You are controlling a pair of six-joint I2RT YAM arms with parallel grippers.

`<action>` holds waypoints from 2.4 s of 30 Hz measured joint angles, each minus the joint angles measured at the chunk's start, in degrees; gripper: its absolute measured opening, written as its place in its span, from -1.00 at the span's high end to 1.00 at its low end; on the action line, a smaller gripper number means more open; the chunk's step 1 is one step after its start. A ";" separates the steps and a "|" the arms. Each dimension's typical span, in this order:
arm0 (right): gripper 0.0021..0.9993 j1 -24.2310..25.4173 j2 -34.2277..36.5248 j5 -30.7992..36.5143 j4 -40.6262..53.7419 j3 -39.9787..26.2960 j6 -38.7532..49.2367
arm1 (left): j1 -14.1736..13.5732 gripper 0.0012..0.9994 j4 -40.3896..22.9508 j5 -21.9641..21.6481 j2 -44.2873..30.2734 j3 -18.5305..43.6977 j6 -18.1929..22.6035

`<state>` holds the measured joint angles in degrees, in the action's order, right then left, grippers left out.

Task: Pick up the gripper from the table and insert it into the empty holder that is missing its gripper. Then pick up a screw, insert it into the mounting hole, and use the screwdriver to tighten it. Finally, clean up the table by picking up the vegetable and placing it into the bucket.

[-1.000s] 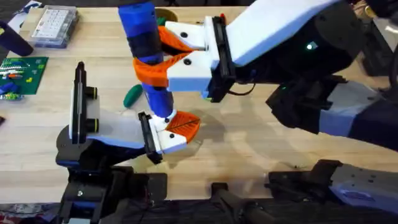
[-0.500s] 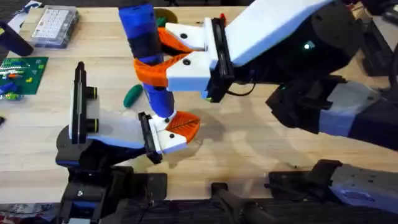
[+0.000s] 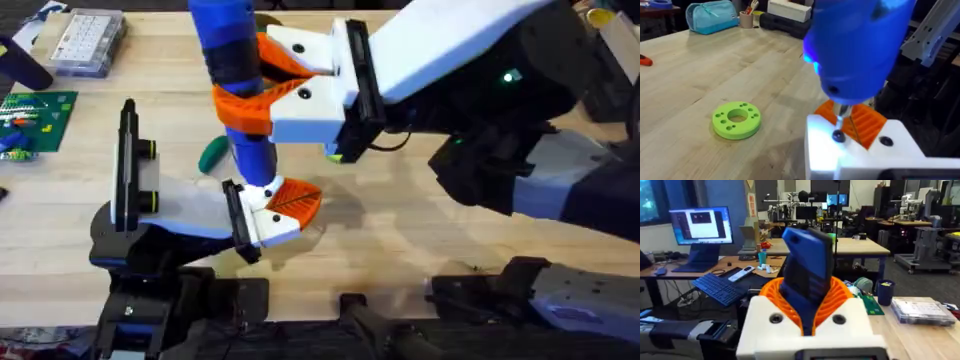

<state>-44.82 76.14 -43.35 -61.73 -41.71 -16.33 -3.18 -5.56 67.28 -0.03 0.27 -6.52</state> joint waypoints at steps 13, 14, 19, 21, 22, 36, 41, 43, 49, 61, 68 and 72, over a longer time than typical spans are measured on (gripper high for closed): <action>0.87 0.00 0.00 0.00 1.52 0.00 -0.42 | 0.00 0.97 0.00 -0.01 0.00 0.00 0.00; 0.87 0.00 0.00 0.00 1.53 0.00 -0.43 | 0.00 0.97 0.00 0.00 0.00 0.00 0.00; 0.87 0.00 0.00 0.00 1.79 0.00 -0.43 | 0.00 0.97 0.00 0.00 0.00 0.00 0.00; 0.87 0.00 0.00 -0.02 2.31 0.00 -0.43 | 0.00 0.97 0.00 0.00 0.00 0.00 0.00; 0.87 0.00 0.00 0.00 2.63 0.00 -0.43 | 0.00 0.97 0.00 0.00 0.00 0.00 0.00; 0.87 0.04 0.00 0.06 4.48 0.00 -0.17 | 0.00 0.97 -0.22 0.00 0.00 0.00 -0.01; 0.87 0.04 0.00 0.06 4.88 0.00 -0.17 | 0.00 0.97 -0.24 0.00 0.00 0.00 -0.02; 0.87 0.08 0.00 0.21 5.40 0.00 -0.16 | 0.00 0.97 -0.44 0.02 0.00 0.00 -0.02; 0.87 0.15 -0.02 0.52 6.45 0.00 -0.14 | 0.00 0.97 -0.74 0.04 0.00 0.00 -0.68; 0.87 0.04 -0.04 0.33 6.41 0.00 0.03 | -0.04 0.97 -0.80 0.40 -0.02 0.00 -1.44; 0.87 -0.14 0.02 -0.99 3.81 -0.43 -0.12 | -0.06 0.97 0.63 0.20 0.00 0.02 -1.27; 0.87 -0.17 0.66 -1.96 6.92 -3.53 0.02 | -0.04 0.97 1.83 0.03 0.00 0.29 -0.76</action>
<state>-44.99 76.80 -45.32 -54.81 -45.24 -16.30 -3.22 -3.73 67.31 -0.03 0.57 -7.28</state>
